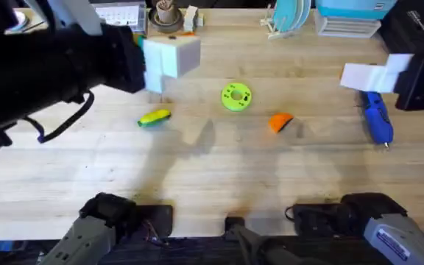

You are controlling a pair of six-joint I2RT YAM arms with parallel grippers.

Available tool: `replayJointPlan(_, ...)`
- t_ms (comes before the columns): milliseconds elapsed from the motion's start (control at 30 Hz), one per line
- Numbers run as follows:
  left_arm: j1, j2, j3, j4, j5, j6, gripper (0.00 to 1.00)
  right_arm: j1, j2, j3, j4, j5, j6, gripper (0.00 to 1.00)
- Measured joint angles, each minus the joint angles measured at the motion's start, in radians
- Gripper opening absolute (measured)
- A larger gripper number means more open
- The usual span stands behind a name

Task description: Pick up the gripper from the table and insert it into the empty holder that is missing its gripper. Then pick up a screw, insert it into the mounting hole, and use the screwdriver to tighten it. Finally, clean up the table by picking up the vegetable and placing it into the bucket.

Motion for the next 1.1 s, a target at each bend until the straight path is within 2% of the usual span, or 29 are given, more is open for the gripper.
replayJointPlan(100, 0.000, -0.002, -0.030, 0.099, -0.023, -0.001, 0.993, 0.000, 0.000, 0.000, 0.000, 0.000, 0.000, 0.896)
replayJointPlan(200, 0.000, -0.019, -0.122, 0.261, -0.030, 0.010, 0.993, 0.000, 0.000, 0.000, 0.000, 0.000, 0.000, 0.894)
replayJointPlan(433, -0.014, -0.146, -0.453, 0.679, -0.012, 0.021, 0.993, 0.000, 0.000, 0.000, 0.000, 0.000, 0.000, 0.895)
replayJointPlan(600, -0.059, -0.273, -0.655, 0.884, 0.003, 0.024, 0.993, 0.000, 0.000, 0.000, 0.000, 0.000, 0.000, 0.896)
replayJointPlan(767, -0.087, -0.391, -0.799, 0.984, 0.006, 0.024, 0.993, 0.000, 0.000, 0.000, 0.000, 0.000, 0.000, 0.895)
replayJointPlan(1100, -0.087, -0.611, -0.950, 0.993, 0.006, 0.024, 0.992, 0.000, 0.000, 0.000, 0.000, 0.000, 0.000, 0.896)
